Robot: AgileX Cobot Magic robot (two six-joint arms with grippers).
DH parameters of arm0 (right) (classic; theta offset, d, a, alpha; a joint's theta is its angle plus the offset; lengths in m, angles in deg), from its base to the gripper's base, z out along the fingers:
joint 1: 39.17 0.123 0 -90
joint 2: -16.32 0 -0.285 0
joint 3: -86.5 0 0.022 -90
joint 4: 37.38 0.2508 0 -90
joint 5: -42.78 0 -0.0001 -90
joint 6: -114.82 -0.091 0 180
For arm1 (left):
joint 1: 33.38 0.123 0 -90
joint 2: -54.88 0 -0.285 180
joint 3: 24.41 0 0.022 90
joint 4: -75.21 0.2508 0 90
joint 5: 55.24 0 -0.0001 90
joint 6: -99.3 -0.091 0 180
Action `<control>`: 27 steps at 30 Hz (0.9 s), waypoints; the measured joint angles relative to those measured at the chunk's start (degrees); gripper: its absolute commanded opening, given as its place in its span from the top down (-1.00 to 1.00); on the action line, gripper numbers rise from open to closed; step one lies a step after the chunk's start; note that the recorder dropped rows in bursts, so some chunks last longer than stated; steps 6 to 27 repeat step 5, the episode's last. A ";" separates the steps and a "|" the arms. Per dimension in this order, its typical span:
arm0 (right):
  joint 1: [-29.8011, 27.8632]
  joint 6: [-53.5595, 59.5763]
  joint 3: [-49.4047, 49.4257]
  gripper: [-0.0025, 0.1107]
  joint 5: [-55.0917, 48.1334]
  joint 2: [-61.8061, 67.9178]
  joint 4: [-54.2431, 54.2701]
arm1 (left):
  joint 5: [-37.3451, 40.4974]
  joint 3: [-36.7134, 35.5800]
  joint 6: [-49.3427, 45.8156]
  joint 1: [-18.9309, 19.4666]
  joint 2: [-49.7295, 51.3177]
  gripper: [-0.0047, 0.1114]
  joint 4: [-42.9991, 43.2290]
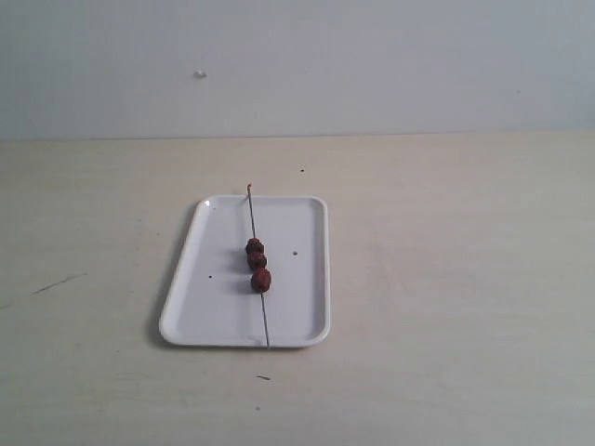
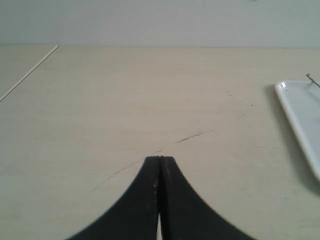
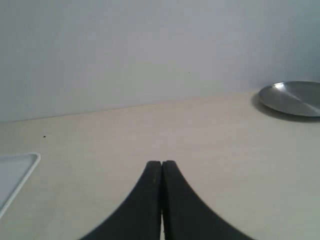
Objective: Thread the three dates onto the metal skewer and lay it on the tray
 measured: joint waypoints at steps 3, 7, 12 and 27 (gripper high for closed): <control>0.00 0.00 0.00 0.96 0.00 0.00 0.00 | 0.00 0.00 0.00 0.00 0.00 0.92 0.00; 0.00 0.00 0.00 0.96 0.00 0.00 0.00 | 0.00 0.00 0.00 0.00 0.00 0.92 0.00; 0.00 0.00 0.00 0.96 0.00 0.00 0.00 | 0.00 0.00 0.00 0.00 0.00 0.92 0.00; 0.00 0.00 0.00 0.96 0.00 0.00 0.00 | 0.00 0.00 0.00 0.00 0.00 0.92 0.00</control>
